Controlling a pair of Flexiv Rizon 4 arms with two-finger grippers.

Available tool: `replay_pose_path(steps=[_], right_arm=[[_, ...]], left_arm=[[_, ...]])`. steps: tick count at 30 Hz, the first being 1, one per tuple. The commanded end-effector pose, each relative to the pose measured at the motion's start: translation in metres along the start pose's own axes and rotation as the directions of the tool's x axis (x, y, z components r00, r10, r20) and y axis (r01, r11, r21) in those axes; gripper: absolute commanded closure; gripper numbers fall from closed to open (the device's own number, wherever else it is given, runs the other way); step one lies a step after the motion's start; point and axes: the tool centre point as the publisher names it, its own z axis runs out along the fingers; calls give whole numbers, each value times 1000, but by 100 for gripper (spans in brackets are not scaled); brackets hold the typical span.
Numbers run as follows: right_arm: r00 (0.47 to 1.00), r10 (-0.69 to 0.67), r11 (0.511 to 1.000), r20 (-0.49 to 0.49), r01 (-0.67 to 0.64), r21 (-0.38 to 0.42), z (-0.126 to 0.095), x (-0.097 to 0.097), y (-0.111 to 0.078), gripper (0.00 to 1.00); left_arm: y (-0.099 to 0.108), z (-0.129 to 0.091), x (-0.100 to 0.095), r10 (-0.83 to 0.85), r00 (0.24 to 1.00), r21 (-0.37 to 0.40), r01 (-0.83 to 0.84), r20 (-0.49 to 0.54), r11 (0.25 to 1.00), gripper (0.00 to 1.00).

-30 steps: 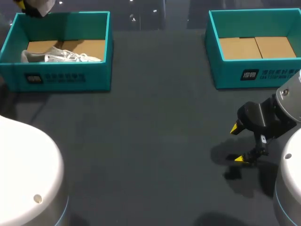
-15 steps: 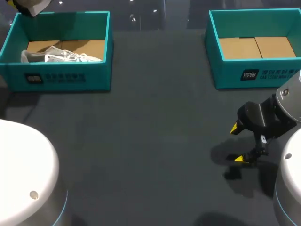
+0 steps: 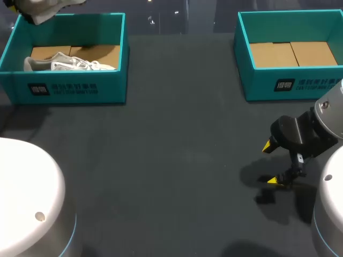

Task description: Take the shoe out of the shoebox, open the shoe tongue, remove and reinsert the insole, then place the shoe into the shoebox

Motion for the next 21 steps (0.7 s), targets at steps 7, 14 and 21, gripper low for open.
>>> replay_pose_path(steps=[7,14,21], right_arm=[[1000,0,1000,4,0,2,0,2,0,0],[1000,0,1000,4,0,2,0,2,0,0],[1000,0,1000,4,0,2,0,2,0,0]], left_arm=[[19,4,11,244,969,6,-244,37,970,100],[19,4,11,244,969,6,-244,37,970,100],[23,21,3,360,933,7,-360,-11,933,100]])
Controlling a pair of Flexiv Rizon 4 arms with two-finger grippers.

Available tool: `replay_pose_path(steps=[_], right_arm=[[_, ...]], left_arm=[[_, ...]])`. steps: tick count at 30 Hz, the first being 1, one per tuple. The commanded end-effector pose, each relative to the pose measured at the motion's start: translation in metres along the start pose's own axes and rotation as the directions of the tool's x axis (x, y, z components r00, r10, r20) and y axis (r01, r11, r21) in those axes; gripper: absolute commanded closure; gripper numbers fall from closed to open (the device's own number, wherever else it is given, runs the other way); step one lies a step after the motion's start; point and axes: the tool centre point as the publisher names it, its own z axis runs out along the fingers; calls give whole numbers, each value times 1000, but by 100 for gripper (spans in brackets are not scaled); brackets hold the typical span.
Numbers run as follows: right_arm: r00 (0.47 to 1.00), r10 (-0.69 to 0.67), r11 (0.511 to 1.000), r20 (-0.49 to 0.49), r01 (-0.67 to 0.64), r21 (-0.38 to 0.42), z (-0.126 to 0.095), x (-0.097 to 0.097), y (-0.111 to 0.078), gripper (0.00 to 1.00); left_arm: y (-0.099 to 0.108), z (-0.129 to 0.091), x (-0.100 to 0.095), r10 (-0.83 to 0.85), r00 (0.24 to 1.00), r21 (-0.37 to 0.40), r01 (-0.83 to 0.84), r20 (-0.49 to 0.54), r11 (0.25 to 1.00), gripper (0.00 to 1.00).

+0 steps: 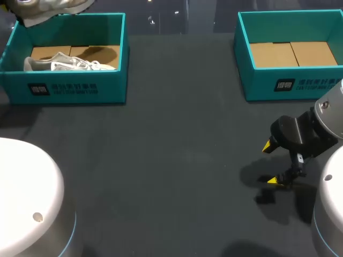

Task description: Take the shoe out of the shoebox, open the shoe tongue, remove and reinsert the insole, then place the shoe into the shoebox

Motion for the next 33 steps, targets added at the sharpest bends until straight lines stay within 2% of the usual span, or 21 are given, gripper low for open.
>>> replay_pose_path(steps=[1,4,7,10,12,24,28,33], right_arm=[[1000,0,1000,4,0,2,0,2,0,0],[1000,0,1000,4,0,2,0,2,0,0],[1000,0,1000,4,0,2,0,2,0,0],[1000,0,1000,4,0,2,0,2,0,0],[1000,0,1000,4,0,2,0,2,0,0],[1000,0,1000,4,0,2,0,2,0,0],[1000,0,1000,4,0,2,0,2,0,0],[1000,0,1000,4,0,2,0,2,0,0]], left_arm=[[6,17,-5,130,990,-25,-132,-44,991,100],[12,29,-3,178,982,-56,-182,-65,982,100],[17,41,-3,190,978,-44,-195,-88,980,100],[16,52,1,265,959,-25,-268,-99,963,100],[14,60,3,286,950,-54,-294,-125,954,100],[14,60,3,286,950,-54,-294,-125,954,100],[12,75,-3,302,941,-2,-305,-151,952,100],[9,85,-7,314,935,11,-316,-164,949,100]])
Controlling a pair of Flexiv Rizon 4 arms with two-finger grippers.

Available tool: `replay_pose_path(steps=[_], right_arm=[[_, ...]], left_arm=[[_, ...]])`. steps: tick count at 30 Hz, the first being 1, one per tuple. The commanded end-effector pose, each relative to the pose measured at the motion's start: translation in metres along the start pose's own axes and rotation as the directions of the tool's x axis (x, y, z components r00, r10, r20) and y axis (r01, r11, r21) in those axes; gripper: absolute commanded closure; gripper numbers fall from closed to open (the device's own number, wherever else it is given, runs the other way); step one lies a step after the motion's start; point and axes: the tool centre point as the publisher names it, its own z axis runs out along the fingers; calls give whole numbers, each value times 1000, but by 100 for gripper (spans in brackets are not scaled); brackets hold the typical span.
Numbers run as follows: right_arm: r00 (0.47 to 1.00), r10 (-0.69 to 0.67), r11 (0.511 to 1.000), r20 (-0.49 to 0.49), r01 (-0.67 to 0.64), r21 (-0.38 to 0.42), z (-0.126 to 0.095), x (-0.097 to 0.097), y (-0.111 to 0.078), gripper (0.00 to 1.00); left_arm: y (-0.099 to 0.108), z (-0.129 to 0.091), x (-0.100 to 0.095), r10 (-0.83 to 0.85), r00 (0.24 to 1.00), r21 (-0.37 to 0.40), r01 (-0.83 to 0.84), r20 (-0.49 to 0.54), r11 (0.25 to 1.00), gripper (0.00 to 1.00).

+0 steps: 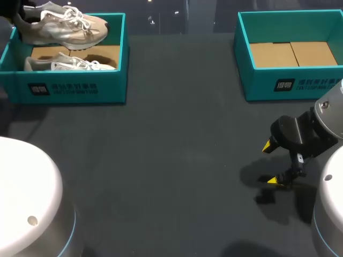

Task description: Take the shoe out of the shoebox, open the shoe tongue, remove and reinsert the insole, then place the shoe into the shoebox

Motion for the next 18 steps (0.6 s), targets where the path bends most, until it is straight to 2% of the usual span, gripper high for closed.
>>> replay_pose_path(steps=[1,18], right_arm=[[1000,0,1000,4,0,2,0,2,0,0],[1000,0,1000,4,0,2,0,2,0,0]], left_arm=[[6,21,-8,0,1000,11,0,-6,1000,100],[7,2,8,-3,999,-20,4,34,1000,100]])
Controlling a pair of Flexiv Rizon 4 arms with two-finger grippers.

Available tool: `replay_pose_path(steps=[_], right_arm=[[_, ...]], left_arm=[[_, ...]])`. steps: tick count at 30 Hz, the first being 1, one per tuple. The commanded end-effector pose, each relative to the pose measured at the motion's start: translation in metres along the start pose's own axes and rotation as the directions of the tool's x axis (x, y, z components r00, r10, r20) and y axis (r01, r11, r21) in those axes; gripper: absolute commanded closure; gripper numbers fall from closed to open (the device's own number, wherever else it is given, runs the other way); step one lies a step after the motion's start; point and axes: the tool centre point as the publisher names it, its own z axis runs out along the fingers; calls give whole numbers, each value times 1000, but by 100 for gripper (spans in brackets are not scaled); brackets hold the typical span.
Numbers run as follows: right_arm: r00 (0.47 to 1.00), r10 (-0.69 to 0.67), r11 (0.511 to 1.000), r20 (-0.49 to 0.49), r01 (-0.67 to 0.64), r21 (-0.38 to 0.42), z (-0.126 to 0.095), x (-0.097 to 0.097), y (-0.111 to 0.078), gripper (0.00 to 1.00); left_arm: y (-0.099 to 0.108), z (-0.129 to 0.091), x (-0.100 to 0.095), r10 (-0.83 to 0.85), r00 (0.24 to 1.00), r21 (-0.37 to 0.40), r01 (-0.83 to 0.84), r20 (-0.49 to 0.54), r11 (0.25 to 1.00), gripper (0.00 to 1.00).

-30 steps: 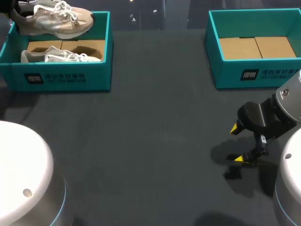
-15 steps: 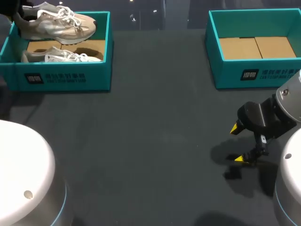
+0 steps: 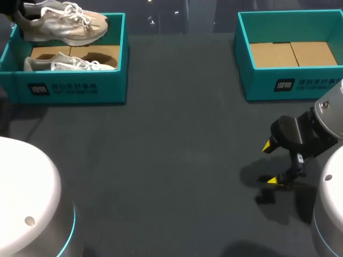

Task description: Take the shoe out of the shoebox, open the shoe tongue, remove and reinsert the insole, then place the shoe into the shoebox

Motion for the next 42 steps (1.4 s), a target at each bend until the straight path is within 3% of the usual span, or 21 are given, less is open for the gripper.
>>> replay_pose_path(steps=[1,17,25,33,42], right_arm=[[1000,0,1000,4,0,2,0,2,0,0],[1000,0,1000,4,0,2,0,2,0,0],[1000,0,1000,4,0,2,0,2,0,0],[1000,0,1000,4,0,2,0,2,0,0],[1000,0,1000,4,0,2,0,2,0,0]], left_arm=[[-4,3,5,6,1000,-11,-6,14,1000,100],[-3,-23,6,29,999,-54,-27,33,998,100],[-3,-33,-10,15,1000,-28,-14,21,1000,100],[-3,-20,-23,4,1000,-11,-5,-26,1000,100],[2,-3,-23,-19,998,20,20,-66,1000,100]])
